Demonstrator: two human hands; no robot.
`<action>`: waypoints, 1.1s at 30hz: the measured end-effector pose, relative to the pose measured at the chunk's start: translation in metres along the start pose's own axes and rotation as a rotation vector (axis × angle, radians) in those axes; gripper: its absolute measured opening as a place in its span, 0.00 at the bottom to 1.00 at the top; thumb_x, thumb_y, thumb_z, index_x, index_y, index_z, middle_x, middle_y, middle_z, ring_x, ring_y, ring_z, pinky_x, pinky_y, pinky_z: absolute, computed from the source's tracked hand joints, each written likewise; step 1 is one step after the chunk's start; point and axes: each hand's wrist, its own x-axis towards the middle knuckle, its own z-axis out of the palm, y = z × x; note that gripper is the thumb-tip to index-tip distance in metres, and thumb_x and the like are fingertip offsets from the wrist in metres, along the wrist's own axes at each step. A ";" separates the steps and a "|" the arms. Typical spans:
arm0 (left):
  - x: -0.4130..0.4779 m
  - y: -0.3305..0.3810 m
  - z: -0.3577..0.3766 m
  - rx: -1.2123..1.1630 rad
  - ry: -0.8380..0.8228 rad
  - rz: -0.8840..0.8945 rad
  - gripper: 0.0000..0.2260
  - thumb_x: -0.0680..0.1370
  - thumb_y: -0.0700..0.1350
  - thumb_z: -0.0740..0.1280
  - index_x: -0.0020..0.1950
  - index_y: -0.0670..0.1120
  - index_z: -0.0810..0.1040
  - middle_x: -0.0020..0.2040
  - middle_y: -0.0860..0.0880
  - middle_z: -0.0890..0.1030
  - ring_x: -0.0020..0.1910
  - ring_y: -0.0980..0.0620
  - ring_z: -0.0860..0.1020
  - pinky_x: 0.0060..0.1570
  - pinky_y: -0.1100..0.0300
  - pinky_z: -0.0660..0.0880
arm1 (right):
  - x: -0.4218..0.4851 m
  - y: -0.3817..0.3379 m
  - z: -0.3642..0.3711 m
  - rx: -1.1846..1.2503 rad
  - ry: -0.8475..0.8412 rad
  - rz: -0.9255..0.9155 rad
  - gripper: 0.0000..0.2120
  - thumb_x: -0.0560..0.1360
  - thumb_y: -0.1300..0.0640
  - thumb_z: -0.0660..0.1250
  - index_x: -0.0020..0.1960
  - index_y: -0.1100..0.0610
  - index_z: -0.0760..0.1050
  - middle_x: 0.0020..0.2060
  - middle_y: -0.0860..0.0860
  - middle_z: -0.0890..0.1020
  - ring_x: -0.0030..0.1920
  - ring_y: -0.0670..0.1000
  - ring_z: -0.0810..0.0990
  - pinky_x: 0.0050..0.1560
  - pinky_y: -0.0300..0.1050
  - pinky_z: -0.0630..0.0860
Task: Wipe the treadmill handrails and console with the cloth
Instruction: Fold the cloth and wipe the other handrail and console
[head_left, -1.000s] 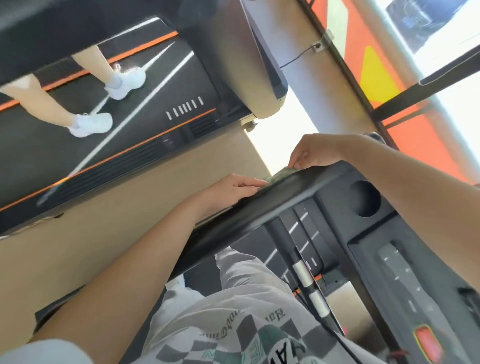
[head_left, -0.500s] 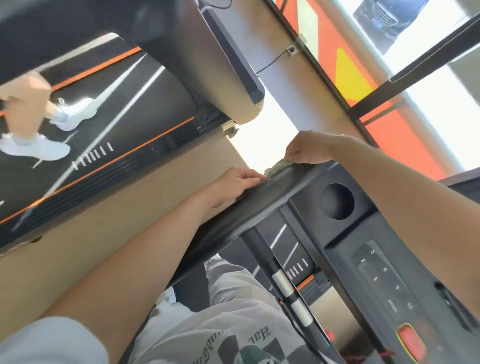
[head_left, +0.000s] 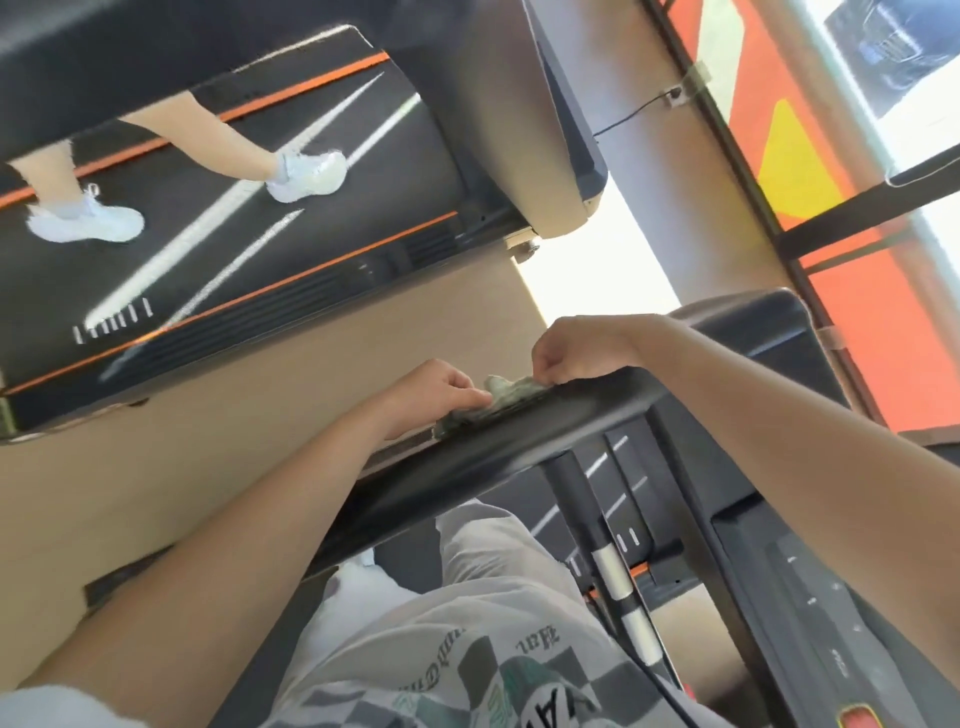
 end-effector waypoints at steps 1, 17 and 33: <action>-0.006 -0.008 -0.004 -0.011 0.004 -0.023 0.24 0.67 0.63 0.74 0.35 0.41 0.80 0.32 0.47 0.74 0.35 0.49 0.70 0.42 0.52 0.68 | 0.004 -0.008 0.003 0.021 -0.015 -0.019 0.08 0.79 0.56 0.66 0.42 0.47 0.79 0.45 0.42 0.80 0.47 0.45 0.78 0.48 0.42 0.71; -0.144 -0.098 -0.055 -0.071 0.144 -0.084 0.06 0.76 0.50 0.75 0.45 0.49 0.83 0.42 0.50 0.84 0.38 0.57 0.77 0.43 0.58 0.73 | 0.037 -0.138 0.056 0.115 -0.024 -0.227 0.05 0.80 0.57 0.65 0.46 0.53 0.78 0.41 0.42 0.79 0.43 0.41 0.76 0.46 0.33 0.70; -0.278 -0.213 -0.085 0.029 0.448 -0.062 0.10 0.82 0.46 0.68 0.50 0.62 0.83 0.47 0.56 0.86 0.43 0.65 0.81 0.44 0.70 0.73 | 0.048 -0.286 0.151 0.203 0.318 -0.337 0.03 0.77 0.59 0.69 0.47 0.53 0.82 0.46 0.47 0.85 0.51 0.51 0.81 0.57 0.48 0.76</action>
